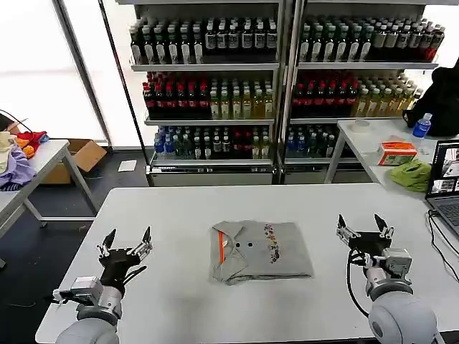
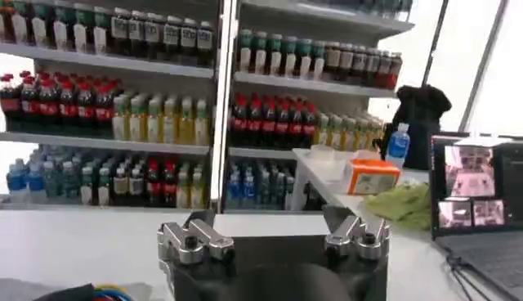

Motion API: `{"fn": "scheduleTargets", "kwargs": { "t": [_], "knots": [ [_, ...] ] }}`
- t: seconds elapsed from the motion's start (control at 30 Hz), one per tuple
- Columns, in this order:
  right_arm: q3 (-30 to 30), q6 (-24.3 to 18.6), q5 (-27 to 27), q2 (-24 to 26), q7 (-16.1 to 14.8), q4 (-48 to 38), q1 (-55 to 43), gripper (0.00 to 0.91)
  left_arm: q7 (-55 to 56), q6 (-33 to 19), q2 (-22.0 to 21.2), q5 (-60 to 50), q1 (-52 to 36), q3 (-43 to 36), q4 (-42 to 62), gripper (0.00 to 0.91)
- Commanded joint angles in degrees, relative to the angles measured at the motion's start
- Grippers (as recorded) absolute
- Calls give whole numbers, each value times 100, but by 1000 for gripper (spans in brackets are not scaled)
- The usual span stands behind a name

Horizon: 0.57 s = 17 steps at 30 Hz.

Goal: Fold and organize the clothes.

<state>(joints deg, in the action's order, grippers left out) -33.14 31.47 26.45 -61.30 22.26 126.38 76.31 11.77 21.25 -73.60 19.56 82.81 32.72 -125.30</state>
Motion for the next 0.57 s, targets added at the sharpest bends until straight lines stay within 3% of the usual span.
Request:
{"fn": "scheduleTargets", "kwargs": {
  "t": [0.03,0.57],
  "knots": [
    [-117,-28,-461,32,-132,86,177,907,-138,-20,-16,-114,-8,44,16,907],
    [13,-58,-480,-66,-109,-43,162,907,-296,-32,-60,-200,213,77,-80,907]
  ]
}}
